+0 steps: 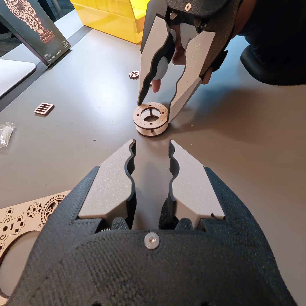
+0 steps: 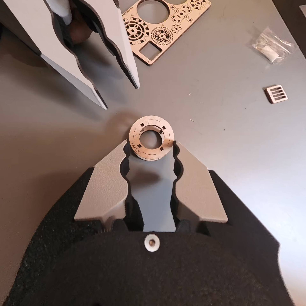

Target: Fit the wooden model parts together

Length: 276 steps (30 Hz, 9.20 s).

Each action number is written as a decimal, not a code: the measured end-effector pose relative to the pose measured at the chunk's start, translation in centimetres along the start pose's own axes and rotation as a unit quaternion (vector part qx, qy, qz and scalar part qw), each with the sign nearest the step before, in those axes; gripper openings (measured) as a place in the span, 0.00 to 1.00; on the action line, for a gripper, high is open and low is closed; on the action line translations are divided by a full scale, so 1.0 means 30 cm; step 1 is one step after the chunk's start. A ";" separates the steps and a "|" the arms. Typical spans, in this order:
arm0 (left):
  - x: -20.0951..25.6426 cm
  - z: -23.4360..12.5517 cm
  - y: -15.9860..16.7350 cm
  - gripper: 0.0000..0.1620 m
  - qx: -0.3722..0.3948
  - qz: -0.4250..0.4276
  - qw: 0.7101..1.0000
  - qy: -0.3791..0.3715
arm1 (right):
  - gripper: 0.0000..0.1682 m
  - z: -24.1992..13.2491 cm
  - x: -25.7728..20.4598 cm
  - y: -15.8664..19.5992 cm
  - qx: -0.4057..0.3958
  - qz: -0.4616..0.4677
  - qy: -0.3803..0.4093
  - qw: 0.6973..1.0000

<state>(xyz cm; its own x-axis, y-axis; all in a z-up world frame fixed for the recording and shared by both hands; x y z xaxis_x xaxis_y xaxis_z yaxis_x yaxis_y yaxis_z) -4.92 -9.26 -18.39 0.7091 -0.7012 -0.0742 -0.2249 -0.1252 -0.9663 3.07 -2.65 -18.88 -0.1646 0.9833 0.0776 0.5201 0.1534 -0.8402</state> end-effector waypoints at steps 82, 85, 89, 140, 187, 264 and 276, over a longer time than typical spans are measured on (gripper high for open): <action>0.117 -0.075 -0.149 0.13 0.179 0.009 0.974 0.136 | 0.12 -0.083 -0.195 -0.152 0.225 -0.098 -0.188 0.951; 0.110 -0.073 -0.145 0.13 0.182 -0.002 0.974 0.137 | 0.12 -0.076 -0.190 -0.149 0.221 -0.085 -0.186 0.954; 0.106 -0.069 -0.127 0.13 0.183 0.005 0.974 0.134 | 0.12 -0.069 -0.191 -0.136 0.209 -0.084 -0.188 0.956; 0.115 -0.065 -0.120 0.11 0.152 0.000 0.977 0.147 | 0.12 -0.045 -0.200 -0.125 0.217 -0.095 -0.182 0.954; 0.100 -0.080 -0.152 0.12 0.195 0.010 0.973 0.123 | 0.11 -0.060 -0.172 -0.149 0.250 -0.103 -0.146 0.952; 0.120 -0.063 -0.119 0.11 0.142 0.087 0.979 0.120 | 0.10 -0.069 -0.201 -0.145 0.223 -0.166 -0.136 0.951; 0.117 -0.055 -0.103 0.12 0.121 0.064 0.983 0.125 | 0.09 -0.056 -0.193 -0.129 0.220 -0.144 -0.150 0.953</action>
<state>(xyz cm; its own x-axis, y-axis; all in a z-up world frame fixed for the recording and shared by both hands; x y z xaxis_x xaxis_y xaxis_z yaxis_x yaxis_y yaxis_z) -2.83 -12.50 -15.26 0.4921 -0.8548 -0.1646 -0.1134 0.1245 -0.9857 3.43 -8.77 -15.18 -0.5148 0.8238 0.2373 0.0263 0.2918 -0.9561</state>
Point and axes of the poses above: each gripper's, where its closed fingertips meet, z out along the fingers, y out of its underside, x = y × z across the jaws, the point moved 4 cm from there along -z, back along the fingers, and after that the axes turned 14 degrees about x, right-handed, at the moved point
